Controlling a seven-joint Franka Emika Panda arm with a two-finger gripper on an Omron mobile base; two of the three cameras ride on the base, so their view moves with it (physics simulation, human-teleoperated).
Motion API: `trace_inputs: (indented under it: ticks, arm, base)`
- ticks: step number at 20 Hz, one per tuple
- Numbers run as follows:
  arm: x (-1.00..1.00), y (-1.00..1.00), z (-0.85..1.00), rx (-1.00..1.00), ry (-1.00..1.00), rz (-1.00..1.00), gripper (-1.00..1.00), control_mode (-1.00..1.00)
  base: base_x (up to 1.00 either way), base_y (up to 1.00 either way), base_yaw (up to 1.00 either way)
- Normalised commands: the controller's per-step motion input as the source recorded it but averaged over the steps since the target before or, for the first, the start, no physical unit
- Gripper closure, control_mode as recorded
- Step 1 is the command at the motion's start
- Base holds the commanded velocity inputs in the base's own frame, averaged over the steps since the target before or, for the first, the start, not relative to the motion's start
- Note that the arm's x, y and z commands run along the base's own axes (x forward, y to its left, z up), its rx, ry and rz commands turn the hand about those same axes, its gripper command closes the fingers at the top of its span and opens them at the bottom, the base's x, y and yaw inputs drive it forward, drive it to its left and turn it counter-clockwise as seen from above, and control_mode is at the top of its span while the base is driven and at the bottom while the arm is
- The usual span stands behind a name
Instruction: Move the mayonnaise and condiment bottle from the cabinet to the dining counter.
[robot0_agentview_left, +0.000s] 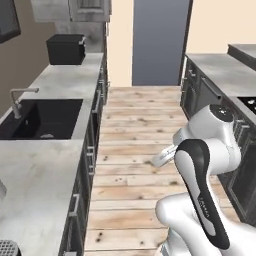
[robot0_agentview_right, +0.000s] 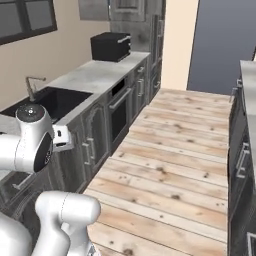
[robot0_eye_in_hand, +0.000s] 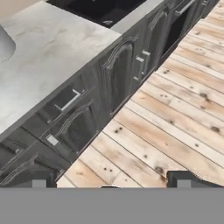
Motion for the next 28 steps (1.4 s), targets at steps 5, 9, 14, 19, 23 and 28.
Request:
trace_inputs:
  ticks: [5, 9, 14, 19, 23, 28]
  arm:
    - [0.00, 0.00, 0.00, 0.00, 0.00, 0.00, -1.00, 1.00]
    - [0.00, 0.00, 0.00, 0.00, 0.00, 0.00, -1.00, 1.00]
    - [0.00, 0.00, 0.00, 0.00, 0.00, 0.00, -1.00, 1.00]
    - [0.00, 0.00, 0.00, 0.00, 0.00, 0.00, -1.00, 1.00]
    - [0.00, 0.00, 0.00, 0.00, 0.00, 0.00, -1.00, 1.00]
    - [0.00, 0.00, 0.00, 0.00, 0.00, 0.00, -1.00, 1.00]
  base:
    - [1.00, -0.15, 0.09]
    - [1.00, -0.14, 0.09]
    - [1.00, -0.17, 0.10]
    - [1.00, -0.18, 0.10]
    - [1.00, -0.18, 0.11]
    - [1.00, -0.20, 0.12]
